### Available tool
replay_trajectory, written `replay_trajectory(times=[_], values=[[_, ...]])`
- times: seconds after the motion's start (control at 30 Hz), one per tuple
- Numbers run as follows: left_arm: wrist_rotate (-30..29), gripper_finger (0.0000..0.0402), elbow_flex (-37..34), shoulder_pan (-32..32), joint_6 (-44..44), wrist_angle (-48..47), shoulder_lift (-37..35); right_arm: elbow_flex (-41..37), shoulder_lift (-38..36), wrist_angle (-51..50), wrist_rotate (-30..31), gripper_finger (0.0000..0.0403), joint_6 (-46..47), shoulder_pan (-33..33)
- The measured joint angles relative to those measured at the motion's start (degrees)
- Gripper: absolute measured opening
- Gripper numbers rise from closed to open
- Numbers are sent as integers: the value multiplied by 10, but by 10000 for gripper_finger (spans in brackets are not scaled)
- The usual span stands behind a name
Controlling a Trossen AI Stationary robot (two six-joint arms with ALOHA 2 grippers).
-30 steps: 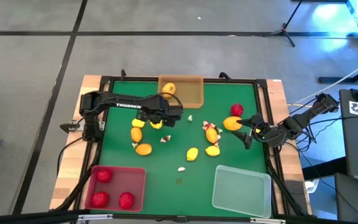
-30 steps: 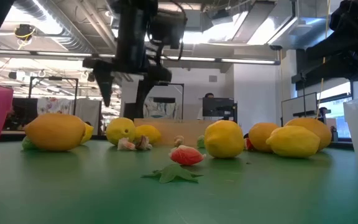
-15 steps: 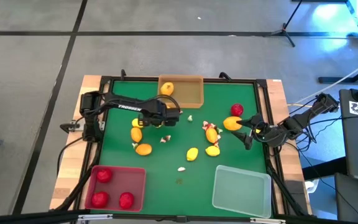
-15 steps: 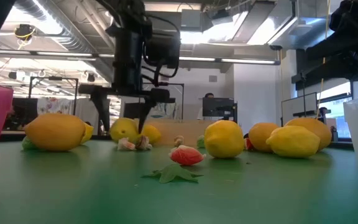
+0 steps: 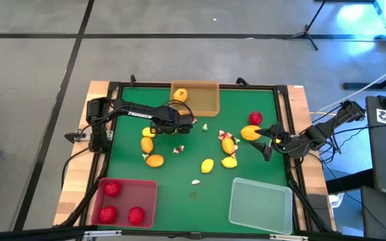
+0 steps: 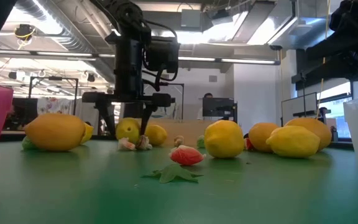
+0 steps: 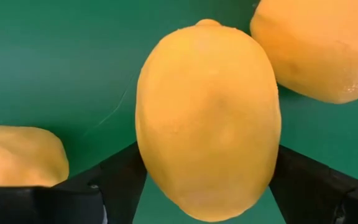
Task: Sort produce into baskets
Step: Put the yellow lemon into the orange bin
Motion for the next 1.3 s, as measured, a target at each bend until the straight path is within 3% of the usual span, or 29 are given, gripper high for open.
replay_trajectory(times=[0.4, 0.73, 0.87, 1.03, 1.3], values=[[11, 288, 0, -19, 3, 0, -3, 0, 0, 0, 0, 337, 0, 0], [12, 288, 0, -46, -16, 12, -58, 0, 0, 0, 1, 337, 0, 0], [5, 287, 0, -56, -15, 61, -84, 0, 0, -3, 1, 337, 0, 0], [-48, 287, 0, -56, -7, 135, -104, 0, 0, -12, 1, 337, 1, 0], [-77, 287, 0, -7, 48, 199, -106, 0, 0, -12, 2, 337, 3, 0]])
